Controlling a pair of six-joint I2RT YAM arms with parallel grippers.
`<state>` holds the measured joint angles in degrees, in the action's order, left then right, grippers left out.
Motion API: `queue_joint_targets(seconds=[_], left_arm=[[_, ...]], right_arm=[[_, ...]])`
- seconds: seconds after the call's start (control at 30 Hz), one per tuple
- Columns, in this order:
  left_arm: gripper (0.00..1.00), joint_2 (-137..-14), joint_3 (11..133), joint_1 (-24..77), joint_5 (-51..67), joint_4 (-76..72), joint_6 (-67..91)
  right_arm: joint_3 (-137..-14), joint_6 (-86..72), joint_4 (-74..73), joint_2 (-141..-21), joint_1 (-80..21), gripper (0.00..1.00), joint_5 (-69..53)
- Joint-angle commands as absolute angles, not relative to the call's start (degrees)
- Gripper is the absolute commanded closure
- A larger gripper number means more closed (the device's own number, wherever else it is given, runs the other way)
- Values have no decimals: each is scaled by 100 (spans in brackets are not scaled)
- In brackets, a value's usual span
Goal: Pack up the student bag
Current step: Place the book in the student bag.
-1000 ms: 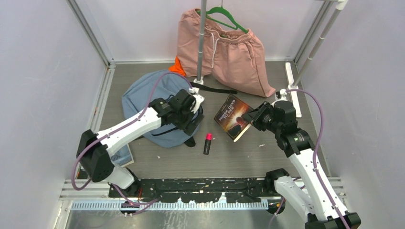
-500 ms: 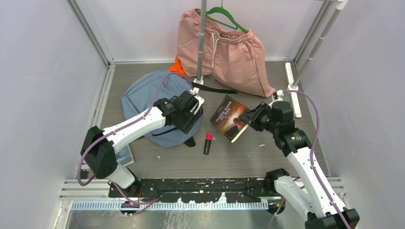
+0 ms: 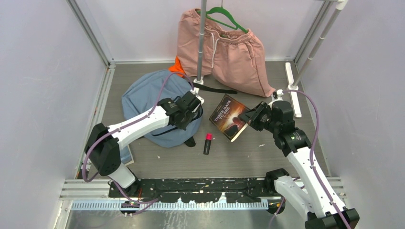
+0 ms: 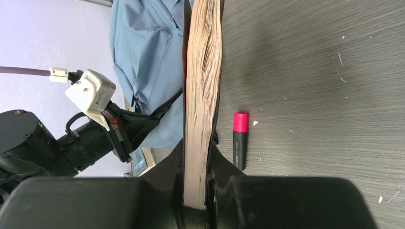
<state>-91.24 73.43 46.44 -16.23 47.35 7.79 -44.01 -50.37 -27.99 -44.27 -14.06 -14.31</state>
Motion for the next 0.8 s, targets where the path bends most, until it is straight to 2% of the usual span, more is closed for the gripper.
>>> queue_joint_targets(seconds=[0.0, 0.33, 0.43, 0.53, 0.6, 0.77], left_arm=[[100, -8834, 7699, 4610, -1943, 4850, 897], [100, -8061, 8329, 4042, -1874, 4972, 1390], [100, -7645, 8434, 3798, -2192, 4814, 1767], [100, -7140, 8221, 3728, -2168, 4263, 1979], [100, -6892, 8109, 3730, -2142, 3927, 2063], [100, -6721, 8089, 3678, -2005, 3753, 2157]], right_arm=[[-4500, -5159, -2026, -4406, -1389, 99, -1741], [-4671, -5317, -1470, -4642, -1389, 99, -2706], [-4775, -5444, -1401, -4876, -1390, 99, -3075], [-4403, -6402, -226, -5107, -1481, 99, -3511], [-4218, -6734, 478, -5314, -1730, 99, -3484], [-4475, -6610, 934, -6105, -2755, 99, -2661]])
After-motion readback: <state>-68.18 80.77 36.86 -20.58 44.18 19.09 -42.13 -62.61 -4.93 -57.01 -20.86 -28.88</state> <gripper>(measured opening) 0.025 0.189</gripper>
